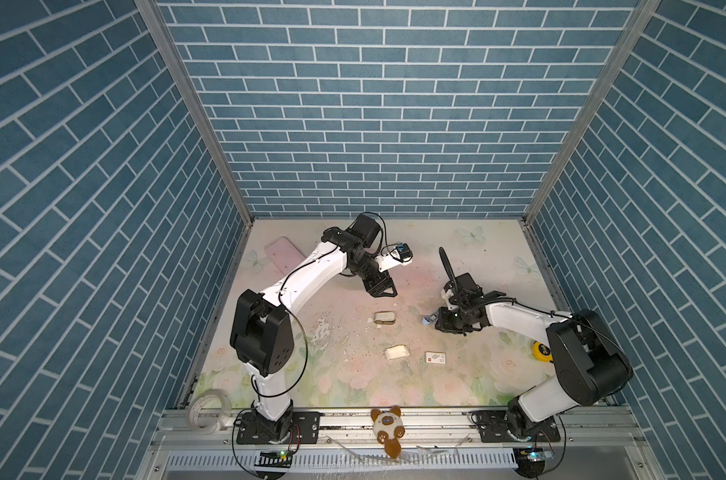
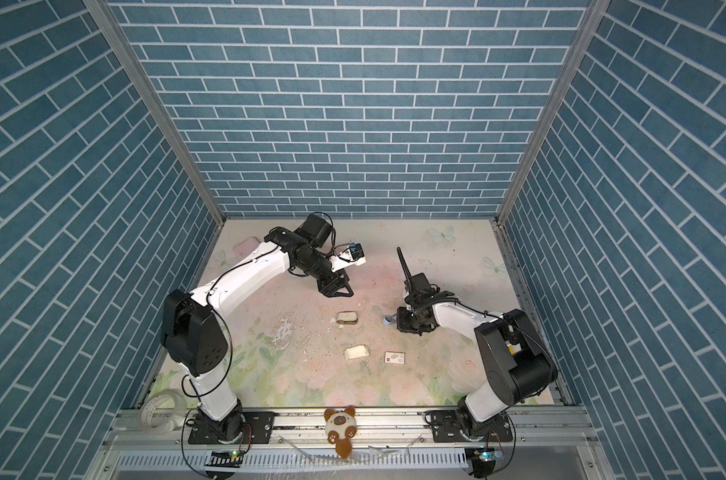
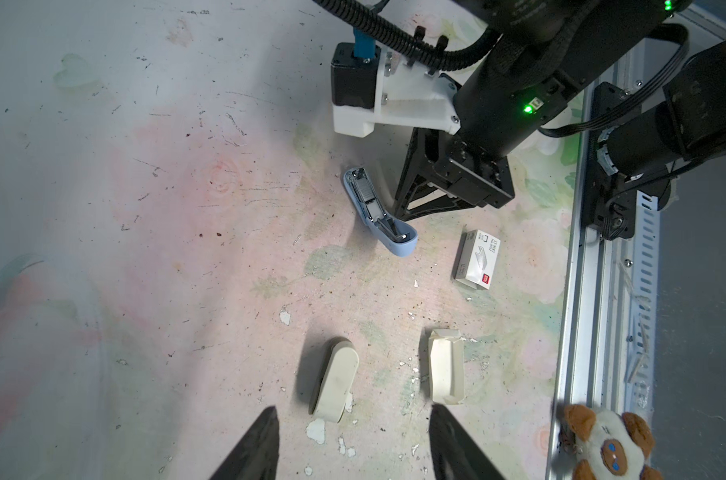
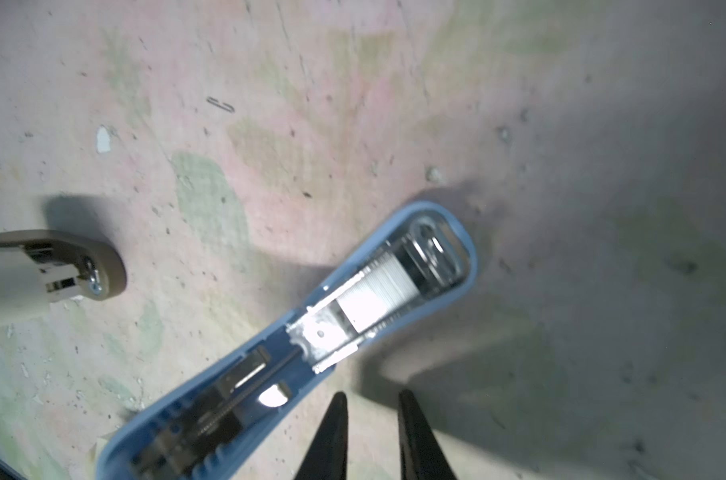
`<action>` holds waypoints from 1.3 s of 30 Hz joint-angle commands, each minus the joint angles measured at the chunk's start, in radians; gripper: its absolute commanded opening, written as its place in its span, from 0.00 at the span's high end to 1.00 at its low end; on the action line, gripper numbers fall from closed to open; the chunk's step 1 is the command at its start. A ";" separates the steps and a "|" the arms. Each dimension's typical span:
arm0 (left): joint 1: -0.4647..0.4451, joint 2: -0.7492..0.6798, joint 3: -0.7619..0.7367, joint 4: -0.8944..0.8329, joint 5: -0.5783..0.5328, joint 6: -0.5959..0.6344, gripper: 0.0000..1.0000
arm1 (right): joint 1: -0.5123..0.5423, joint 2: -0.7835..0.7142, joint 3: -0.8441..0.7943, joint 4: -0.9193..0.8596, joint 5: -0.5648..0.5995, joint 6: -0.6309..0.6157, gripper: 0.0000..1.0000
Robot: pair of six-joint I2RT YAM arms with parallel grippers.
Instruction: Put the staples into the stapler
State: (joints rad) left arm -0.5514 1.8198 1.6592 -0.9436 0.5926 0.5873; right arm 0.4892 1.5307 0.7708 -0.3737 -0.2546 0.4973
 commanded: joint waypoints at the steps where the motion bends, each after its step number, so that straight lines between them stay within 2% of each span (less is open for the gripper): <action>1: -0.007 0.025 -0.007 0.008 0.013 -0.002 0.40 | -0.011 -0.076 -0.011 -0.085 0.032 0.018 0.75; 8: -0.023 0.028 -0.012 0.022 -0.003 -0.003 0.40 | -0.082 -0.168 -0.016 -0.022 0.055 0.050 0.68; 14: -0.031 0.029 -0.015 0.014 -0.002 -0.006 0.40 | -0.162 -0.034 0.062 0.072 -0.048 0.002 0.67; 24: -0.031 0.020 -0.016 -0.004 -0.007 0.000 0.41 | -0.186 0.115 0.140 0.164 -0.193 -0.073 0.68; 39: -0.032 0.024 -0.013 -0.007 -0.004 -0.002 0.41 | -0.186 0.163 0.143 0.137 -0.232 -0.112 0.71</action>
State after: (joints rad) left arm -0.5804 1.8294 1.6535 -0.9249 0.5850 0.5861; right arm 0.3065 1.6844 0.8978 -0.2184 -0.4690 0.4274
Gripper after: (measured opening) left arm 0.594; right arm 0.288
